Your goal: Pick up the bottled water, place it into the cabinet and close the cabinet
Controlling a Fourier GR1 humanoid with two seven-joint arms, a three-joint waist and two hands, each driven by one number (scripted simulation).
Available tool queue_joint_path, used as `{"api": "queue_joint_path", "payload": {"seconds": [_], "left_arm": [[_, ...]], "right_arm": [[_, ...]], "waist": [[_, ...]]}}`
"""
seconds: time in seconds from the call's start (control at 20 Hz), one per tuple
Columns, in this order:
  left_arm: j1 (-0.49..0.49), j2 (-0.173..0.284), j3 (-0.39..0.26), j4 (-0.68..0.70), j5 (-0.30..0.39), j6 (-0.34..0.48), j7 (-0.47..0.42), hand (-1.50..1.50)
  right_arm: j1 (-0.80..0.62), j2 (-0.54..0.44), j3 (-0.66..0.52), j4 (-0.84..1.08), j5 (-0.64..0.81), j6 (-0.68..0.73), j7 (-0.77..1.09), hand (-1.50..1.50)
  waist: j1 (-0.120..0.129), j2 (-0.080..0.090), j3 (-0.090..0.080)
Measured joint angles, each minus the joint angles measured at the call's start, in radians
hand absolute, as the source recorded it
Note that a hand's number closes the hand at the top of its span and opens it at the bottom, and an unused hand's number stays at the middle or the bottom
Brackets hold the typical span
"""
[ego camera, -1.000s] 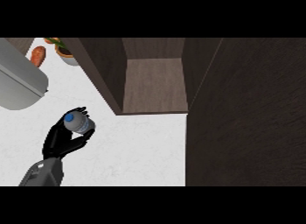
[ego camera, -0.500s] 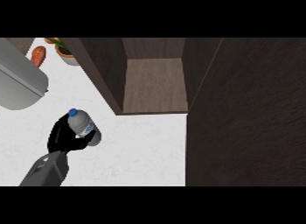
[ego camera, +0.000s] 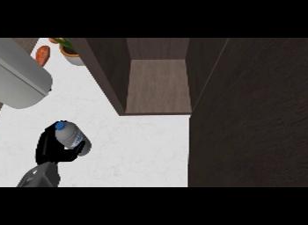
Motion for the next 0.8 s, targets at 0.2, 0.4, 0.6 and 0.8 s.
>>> {"api": "queue_joint_path", "payload": {"seconds": [0.2, 0.4, 0.6, 0.8], "left_arm": [[0.041, -0.016, -0.03, -0.079, -0.01, 0.019, 0.003, 1.5], [0.064, -0.057, -0.07, -0.199, -0.007, 0.028, 0.06, 1.5], [0.089, -0.116, -0.118, -0.331, -0.015, 0.07, 0.11, 1.5], [0.084, -0.166, -0.197, -0.449, 0.004, 0.15, 0.196, 1.5]], "right_arm": [[0.009, 0.005, -0.001, 0.001, -0.009, 0.002, -0.01, -1.5], [0.019, -0.009, -0.025, 0.005, -0.02, 0.006, -0.015, -1.5], [0.021, -0.019, -0.037, 0.008, -0.03, 0.013, -0.022, -1.5], [0.027, -0.014, -0.028, 0.008, -0.037, 0.013, -0.031, -1.5]], "waist": [[0.006, -0.002, 0.001], [0.011, -0.005, 0.002], [0.013, -0.006, 0.002], [0.009, -0.006, 0.002]]}}
